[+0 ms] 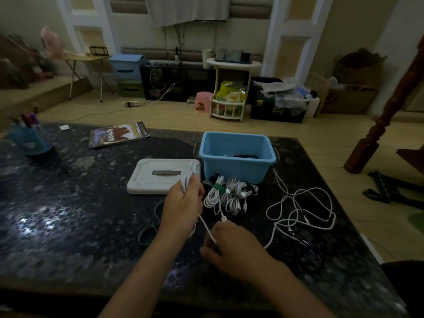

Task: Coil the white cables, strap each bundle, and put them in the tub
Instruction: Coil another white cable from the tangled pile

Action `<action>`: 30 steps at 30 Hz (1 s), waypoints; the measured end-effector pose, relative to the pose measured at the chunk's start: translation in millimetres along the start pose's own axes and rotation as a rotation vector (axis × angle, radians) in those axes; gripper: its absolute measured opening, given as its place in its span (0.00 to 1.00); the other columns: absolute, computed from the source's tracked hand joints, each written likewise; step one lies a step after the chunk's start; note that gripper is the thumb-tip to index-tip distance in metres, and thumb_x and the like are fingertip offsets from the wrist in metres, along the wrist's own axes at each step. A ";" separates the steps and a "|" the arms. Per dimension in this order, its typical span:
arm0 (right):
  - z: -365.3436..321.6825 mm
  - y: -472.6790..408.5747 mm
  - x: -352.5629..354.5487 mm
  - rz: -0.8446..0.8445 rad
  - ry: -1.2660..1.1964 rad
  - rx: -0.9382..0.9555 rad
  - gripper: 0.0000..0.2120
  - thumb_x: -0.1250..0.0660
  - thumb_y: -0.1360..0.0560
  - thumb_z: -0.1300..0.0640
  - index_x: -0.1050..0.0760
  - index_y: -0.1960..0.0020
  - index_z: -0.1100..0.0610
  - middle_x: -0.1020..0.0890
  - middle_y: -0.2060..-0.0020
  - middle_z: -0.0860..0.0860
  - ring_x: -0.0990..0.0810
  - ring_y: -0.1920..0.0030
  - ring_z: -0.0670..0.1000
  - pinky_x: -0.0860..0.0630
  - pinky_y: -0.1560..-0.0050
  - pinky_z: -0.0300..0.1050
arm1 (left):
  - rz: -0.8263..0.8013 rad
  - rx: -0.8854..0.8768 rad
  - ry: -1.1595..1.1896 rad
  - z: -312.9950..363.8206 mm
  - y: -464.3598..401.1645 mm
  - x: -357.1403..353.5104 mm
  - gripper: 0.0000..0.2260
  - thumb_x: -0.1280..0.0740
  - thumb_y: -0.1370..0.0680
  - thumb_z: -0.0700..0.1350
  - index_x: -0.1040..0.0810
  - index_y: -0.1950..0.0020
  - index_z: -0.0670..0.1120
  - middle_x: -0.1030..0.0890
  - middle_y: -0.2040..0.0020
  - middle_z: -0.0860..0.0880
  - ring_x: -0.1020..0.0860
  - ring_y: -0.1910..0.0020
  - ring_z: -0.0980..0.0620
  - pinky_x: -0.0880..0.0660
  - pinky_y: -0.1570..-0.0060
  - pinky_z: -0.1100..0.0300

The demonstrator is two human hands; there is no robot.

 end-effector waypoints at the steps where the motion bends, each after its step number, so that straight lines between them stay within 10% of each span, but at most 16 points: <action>1: -2.0 -0.6 -2.0 -0.013 0.002 0.005 0.14 0.40 0.19 0.44 0.23 0.48 0.53 0.24 0.50 0.53 0.26 0.47 0.55 0.25 0.48 0.51 | -0.061 0.026 0.059 0.9 3.0 -2.9 0.19 0.43 0.16 0.53 0.27 0.61 0.42 0.32 0.74 0.48 0.34 0.75 0.50 0.35 0.72 0.56; 11: 24.4 -6.1 8.4 0.104 -0.131 -0.213 0.13 0.43 0.18 0.44 0.26 0.53 0.51 0.19 0.53 0.49 0.21 0.51 0.54 0.30 0.58 0.47 | -0.497 0.188 0.256 12.4 18.9 -7.8 0.21 0.42 0.18 0.56 0.22 0.56 0.40 0.40 0.75 0.47 0.44 0.81 0.54 0.46 0.77 0.66; 20: 83.3 1.2 44.8 0.327 -0.377 -0.558 0.17 0.32 0.24 0.41 0.23 0.62 0.53 0.20 0.67 0.47 0.21 0.63 0.47 0.30 0.64 0.40 | -0.320 -0.040 -0.606 -10.4 -1.0 16.7 0.19 0.43 0.18 0.58 0.19 0.60 0.51 0.17 0.65 0.53 0.27 0.77 0.63 0.31 0.67 0.61; 30: 82.0 -9.1 37.1 0.428 -0.558 -0.515 0.16 0.33 0.22 0.43 0.21 0.62 0.53 0.17 0.66 0.48 0.19 0.61 0.48 0.23 0.55 0.49 | -0.540 -0.101 -0.864 -17.9 22.8 -15.7 0.23 0.41 0.18 0.60 0.33 0.68 0.49 0.29 0.71 0.52 0.31 0.71 0.58 0.38 0.69 0.59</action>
Point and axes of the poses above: each hand's wrist, its own y-axis away from the middle knuckle, its own x-axis out of the back of the hand, z = x × y, the point moved 2 cm from there along -y, towards the middle knuckle
